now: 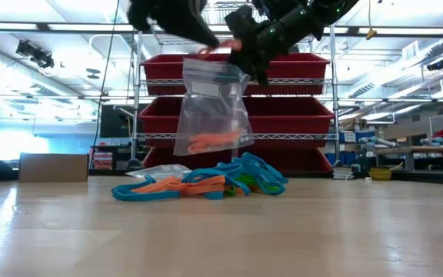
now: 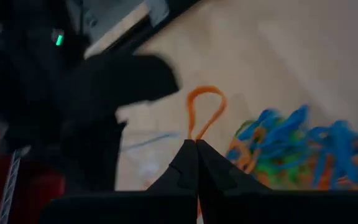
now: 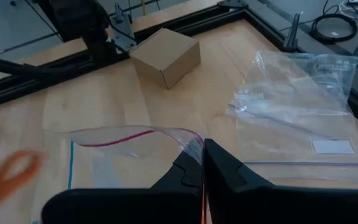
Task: Sort rubber bands
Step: Put the orange rubber band into the transparent zip bag
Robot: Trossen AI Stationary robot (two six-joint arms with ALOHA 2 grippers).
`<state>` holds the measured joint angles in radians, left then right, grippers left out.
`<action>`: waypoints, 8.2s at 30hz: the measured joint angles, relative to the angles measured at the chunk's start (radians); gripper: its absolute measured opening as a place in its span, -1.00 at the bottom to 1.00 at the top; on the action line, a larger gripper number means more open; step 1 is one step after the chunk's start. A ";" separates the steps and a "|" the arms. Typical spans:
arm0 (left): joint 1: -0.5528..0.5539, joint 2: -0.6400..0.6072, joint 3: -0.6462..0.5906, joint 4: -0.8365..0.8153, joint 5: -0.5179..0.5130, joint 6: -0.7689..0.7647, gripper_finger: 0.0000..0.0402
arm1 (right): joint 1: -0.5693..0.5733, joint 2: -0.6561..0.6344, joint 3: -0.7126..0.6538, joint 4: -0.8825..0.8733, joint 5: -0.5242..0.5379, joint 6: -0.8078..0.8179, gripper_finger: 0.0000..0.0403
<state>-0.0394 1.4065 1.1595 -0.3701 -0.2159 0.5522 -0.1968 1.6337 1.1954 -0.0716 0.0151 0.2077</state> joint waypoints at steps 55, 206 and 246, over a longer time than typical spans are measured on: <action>-0.145 -0.179 -0.631 0.406 0.251 -0.485 -0.15 | 0.005 0.000 0.000 -0.007 -0.009 -0.016 -1.00; -0.106 0.303 -0.476 0.579 0.220 -0.402 -0.76 | 0.007 0.000 0.000 -0.004 -0.007 -0.027 -1.00; 0.158 -0.054 -0.069 0.177 0.477 0.018 -0.97 | 0.016 0.000 0.000 0.026 -0.011 -0.025 -1.00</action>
<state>0.1189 1.3526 1.0904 -0.1932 0.2609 0.5697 -0.1809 1.6341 1.1954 -0.0460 0.0044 0.1829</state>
